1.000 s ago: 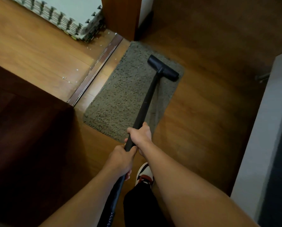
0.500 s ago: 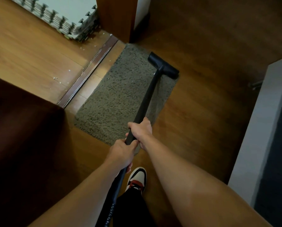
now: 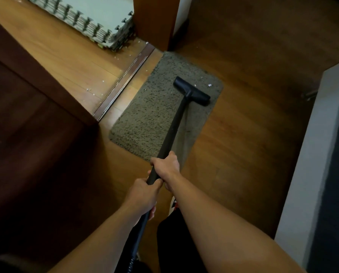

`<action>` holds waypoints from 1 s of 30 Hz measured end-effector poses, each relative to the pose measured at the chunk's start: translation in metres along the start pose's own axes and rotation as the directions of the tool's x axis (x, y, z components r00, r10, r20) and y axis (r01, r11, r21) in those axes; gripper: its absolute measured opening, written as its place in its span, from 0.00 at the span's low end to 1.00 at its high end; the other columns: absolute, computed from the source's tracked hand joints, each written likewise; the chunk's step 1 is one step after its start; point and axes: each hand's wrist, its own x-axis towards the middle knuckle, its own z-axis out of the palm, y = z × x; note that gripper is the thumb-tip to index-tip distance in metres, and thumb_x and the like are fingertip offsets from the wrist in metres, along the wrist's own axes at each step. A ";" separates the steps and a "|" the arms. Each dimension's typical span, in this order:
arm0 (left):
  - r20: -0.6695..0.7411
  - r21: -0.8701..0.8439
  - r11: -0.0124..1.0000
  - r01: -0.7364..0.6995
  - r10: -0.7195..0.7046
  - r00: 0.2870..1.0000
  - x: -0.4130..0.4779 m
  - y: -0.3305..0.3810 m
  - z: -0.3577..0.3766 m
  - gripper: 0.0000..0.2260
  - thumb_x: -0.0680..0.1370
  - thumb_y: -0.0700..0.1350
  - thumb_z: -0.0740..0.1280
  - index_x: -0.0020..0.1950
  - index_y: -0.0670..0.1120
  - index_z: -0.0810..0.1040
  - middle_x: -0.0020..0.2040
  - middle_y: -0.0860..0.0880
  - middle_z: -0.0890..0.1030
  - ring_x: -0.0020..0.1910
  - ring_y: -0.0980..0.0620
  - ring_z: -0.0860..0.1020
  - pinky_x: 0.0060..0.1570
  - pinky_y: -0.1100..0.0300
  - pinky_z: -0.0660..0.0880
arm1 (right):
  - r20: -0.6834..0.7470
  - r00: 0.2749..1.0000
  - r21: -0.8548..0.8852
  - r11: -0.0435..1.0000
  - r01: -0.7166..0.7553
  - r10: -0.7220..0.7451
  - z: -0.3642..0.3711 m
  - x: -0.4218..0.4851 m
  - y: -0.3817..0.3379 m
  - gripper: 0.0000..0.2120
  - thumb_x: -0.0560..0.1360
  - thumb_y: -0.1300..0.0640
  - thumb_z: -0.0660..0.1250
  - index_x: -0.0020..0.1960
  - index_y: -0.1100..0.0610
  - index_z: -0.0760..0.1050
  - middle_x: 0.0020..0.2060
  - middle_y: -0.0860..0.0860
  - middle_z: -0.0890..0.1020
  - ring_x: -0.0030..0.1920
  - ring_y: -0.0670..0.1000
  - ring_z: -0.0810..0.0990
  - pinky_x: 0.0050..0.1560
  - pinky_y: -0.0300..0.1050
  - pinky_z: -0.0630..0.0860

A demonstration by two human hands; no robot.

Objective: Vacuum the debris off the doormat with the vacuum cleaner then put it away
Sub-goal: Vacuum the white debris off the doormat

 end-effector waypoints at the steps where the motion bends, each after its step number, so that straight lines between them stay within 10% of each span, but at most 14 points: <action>1: 0.003 -0.004 1.000 0.000 0.000 1.000 -0.005 -0.008 -0.004 0.15 0.80 0.52 0.65 0.42 0.41 0.75 0.26 0.45 0.72 0.19 0.48 0.69 0.23 0.59 0.69 | 0.005 1.000 0.004 1.000 -0.007 0.007 0.006 -0.007 0.005 0.23 0.73 0.58 0.72 0.63 0.54 0.66 0.53 0.58 0.81 0.40 0.56 0.87 0.40 0.53 0.86; 30: -0.119 0.432 0.902 -0.019 0.078 0.990 0.056 0.055 0.066 0.16 0.81 0.59 0.60 0.64 0.53 0.74 0.39 0.47 0.82 0.24 0.50 0.78 0.20 0.64 0.72 | -0.022 1.000 0.262 0.965 0.006 0.000 -0.065 0.074 -0.006 0.17 0.75 0.64 0.69 0.62 0.57 0.69 0.41 0.59 0.80 0.27 0.52 0.81 0.30 0.46 0.80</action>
